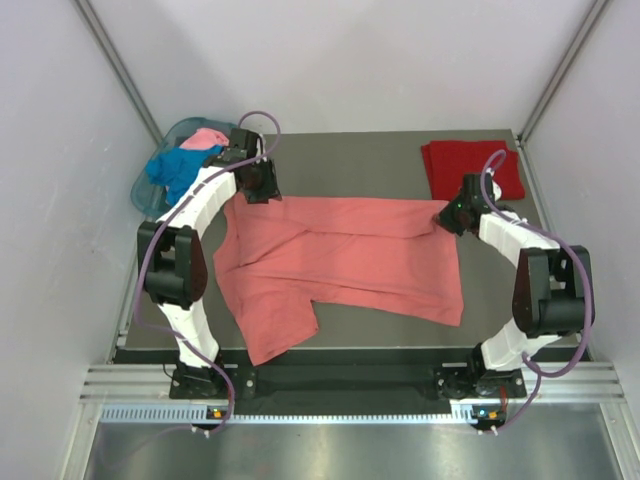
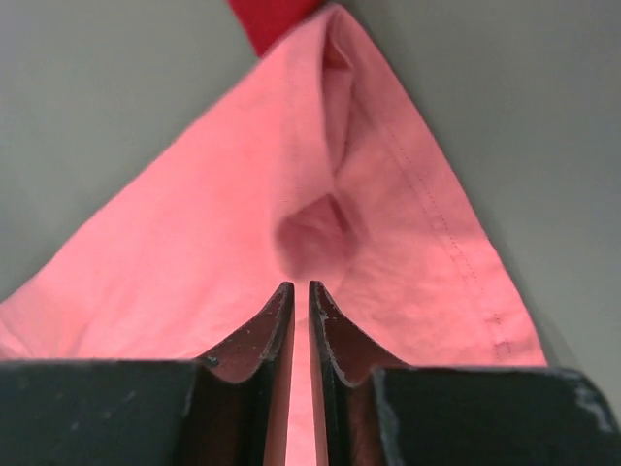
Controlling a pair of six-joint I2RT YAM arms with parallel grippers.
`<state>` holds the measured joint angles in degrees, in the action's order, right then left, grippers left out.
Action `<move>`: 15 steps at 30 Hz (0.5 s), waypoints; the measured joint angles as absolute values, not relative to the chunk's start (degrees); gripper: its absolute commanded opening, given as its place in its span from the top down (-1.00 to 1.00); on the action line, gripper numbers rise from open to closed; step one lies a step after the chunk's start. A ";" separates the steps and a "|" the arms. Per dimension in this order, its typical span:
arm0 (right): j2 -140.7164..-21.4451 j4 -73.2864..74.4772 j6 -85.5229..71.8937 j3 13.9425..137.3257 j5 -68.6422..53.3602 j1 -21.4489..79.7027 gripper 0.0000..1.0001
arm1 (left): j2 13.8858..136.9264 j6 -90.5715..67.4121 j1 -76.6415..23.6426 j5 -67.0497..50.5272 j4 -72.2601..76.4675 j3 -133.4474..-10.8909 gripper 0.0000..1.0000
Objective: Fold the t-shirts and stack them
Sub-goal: Fold the tshirt
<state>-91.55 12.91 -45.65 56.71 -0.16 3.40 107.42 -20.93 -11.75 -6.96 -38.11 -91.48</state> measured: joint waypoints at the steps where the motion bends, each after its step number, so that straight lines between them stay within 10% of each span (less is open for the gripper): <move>1: -91.61 12.80 -46.28 55.94 0.05 3.25 0.79 | 107.42 -20.95 -11.75 -6.96 -38.13 -91.48 0.09; 15: -92.68 7.27 -56.18 49.04 1.96 3.20 0.56 | 107.42 -21.02 -11.75 -6.66 -38.15 -91.48 0.09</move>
